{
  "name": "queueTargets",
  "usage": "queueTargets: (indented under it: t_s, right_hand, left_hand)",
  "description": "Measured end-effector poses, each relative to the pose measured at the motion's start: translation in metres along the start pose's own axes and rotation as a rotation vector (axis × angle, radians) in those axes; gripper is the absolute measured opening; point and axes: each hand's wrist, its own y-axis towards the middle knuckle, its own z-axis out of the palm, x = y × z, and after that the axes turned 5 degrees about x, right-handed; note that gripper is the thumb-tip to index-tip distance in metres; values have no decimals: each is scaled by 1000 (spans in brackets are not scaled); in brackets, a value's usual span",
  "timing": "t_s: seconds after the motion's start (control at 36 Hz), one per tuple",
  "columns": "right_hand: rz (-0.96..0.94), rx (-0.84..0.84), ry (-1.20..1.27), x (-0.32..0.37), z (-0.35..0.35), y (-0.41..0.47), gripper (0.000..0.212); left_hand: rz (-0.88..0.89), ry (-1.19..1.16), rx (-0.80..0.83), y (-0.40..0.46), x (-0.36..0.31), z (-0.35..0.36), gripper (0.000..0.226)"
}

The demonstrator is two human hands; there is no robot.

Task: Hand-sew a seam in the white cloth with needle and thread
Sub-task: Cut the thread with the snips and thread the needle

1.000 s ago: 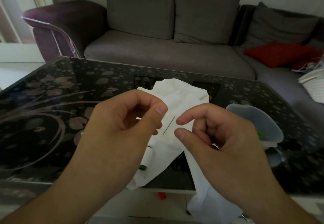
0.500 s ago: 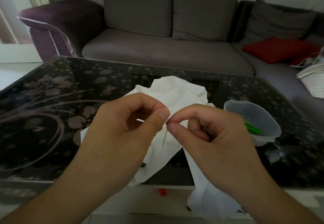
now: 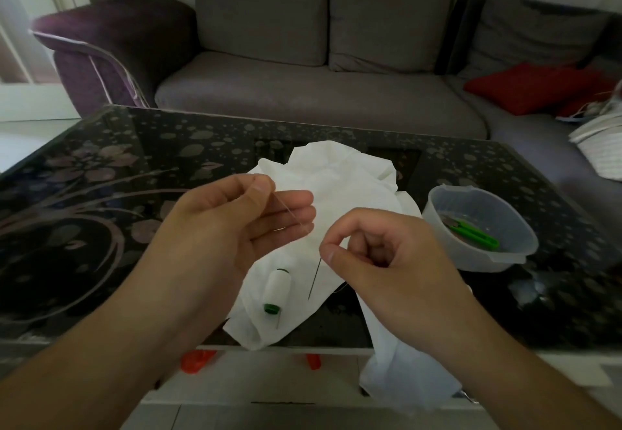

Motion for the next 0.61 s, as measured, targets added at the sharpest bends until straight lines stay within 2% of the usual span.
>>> queueTargets:
  t_s: [0.08,0.17,0.22,0.31,0.39,0.44,0.5,0.61]
  right_hand:
    - [34,35,7,-3,-1,0,14]
    - [71,56,33,-3,-2,1,15]
    - [105,50,66,-2,-2,1,16]
    - [179,25,141,-1,-3,1,15]
    - [235,10,190,0,-4,2,12]
    - [249,-3,188,-1,-5,3,12]
    - [248,-11,177,-1,-6,4,13]
    - [222,-30,131,-2,-10,6,13]
  left_hand:
    - [-18,-115,-45,6,0,-4,24]
    - [-12,-52,-130,14,1,-14,21]
    - [-24,50,-183,18,4,-17,19]
    - [-78,360,-255,21,10,-16,17]
    - [-14,573,-345,17,10,-12,15]
    - [85,639,-313,11,4,-11,7]
    - [161,682,-203,4,0,-9,23]
    - [73,813,18,-5,1,1,35]
